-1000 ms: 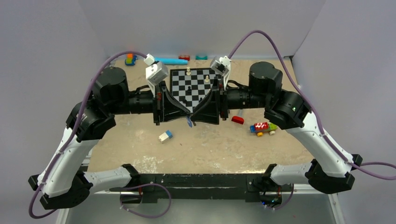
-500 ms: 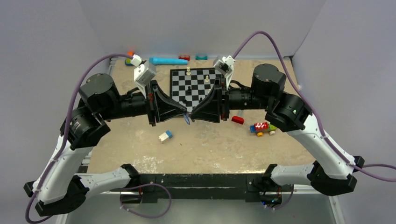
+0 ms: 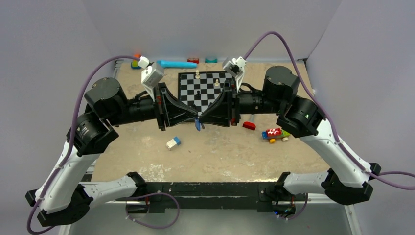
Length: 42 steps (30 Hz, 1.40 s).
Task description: Remove the keys from the keyring
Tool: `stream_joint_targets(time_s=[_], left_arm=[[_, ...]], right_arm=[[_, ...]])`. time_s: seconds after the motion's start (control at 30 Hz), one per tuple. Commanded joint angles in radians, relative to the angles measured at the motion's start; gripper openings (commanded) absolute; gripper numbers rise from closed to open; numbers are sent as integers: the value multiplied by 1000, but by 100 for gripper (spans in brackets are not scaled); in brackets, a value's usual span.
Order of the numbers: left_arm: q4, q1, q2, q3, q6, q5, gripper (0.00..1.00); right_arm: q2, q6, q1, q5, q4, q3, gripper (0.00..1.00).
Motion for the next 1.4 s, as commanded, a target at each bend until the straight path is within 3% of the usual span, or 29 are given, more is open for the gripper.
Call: stream_joint_targets(time_s=[0.0,0.13,0.43,0.77,1.37], left_arm=[[69,3,-11,-20,-27,-12,0],[87,3,-20,-27,-39,-10,0],[173,3,-58,-88,-96,-47,0],[325,3,-102,-194,-178,-97,0],[676,-12,-195,-427,-372,-337,0]], right_arm=[[1,19,-1,-24,71,0,23],[3,24,-1,-20,79,1,20],[1,42,1,-29,115,-19,0],[-20,78,4,-12,193,-55,0],[-64,211,21,90,467,-206,0]])
